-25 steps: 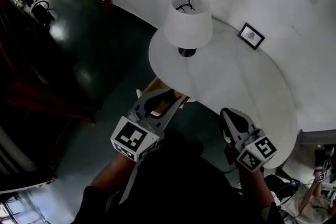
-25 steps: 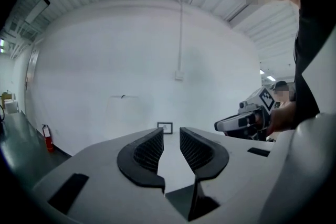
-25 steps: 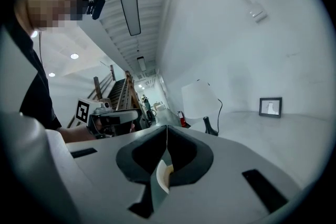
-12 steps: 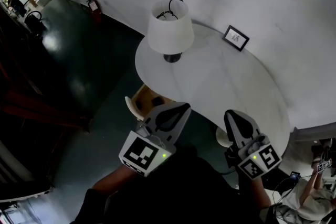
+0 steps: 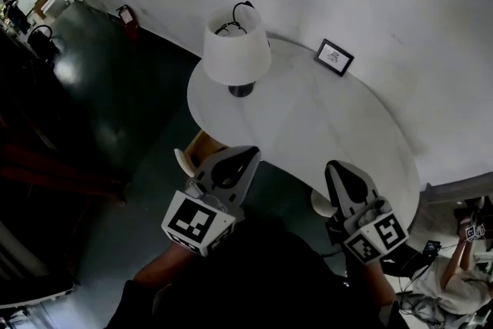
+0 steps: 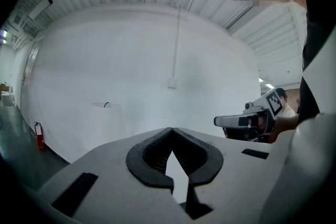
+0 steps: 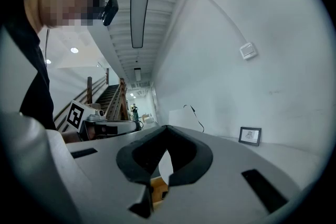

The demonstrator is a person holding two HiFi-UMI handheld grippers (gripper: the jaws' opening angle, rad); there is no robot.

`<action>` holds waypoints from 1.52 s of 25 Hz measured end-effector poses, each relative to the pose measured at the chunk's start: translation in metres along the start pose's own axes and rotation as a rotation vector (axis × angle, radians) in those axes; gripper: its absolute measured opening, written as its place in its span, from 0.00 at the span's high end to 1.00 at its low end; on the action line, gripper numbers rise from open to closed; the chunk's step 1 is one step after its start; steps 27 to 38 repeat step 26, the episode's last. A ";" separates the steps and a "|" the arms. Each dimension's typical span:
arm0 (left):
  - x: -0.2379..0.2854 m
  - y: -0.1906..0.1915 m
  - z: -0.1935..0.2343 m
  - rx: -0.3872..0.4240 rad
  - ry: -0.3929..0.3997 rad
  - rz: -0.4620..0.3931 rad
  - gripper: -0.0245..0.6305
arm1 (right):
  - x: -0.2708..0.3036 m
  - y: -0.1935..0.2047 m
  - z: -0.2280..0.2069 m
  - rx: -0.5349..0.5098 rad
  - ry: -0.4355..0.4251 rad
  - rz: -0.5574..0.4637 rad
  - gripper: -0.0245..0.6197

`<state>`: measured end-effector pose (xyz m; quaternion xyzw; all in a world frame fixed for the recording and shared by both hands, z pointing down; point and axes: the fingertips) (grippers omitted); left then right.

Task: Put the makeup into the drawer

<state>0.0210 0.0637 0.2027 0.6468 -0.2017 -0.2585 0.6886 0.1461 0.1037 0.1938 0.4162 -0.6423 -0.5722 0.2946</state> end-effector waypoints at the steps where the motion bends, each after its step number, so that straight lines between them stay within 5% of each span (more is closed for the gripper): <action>1: 0.000 0.003 0.001 0.000 0.003 0.011 0.95 | -0.001 -0.001 -0.001 -0.005 0.002 -0.003 0.94; 38: -0.002 0.001 -0.013 0.045 0.007 -0.003 0.95 | -0.005 0.003 0.000 -0.047 0.037 0.000 0.94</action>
Point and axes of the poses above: the fingertips, and each gripper's own axes: x forward along the fingers, z to its left, y out of its underside, and after that the axes turned 9 degrees about -z, right-handed
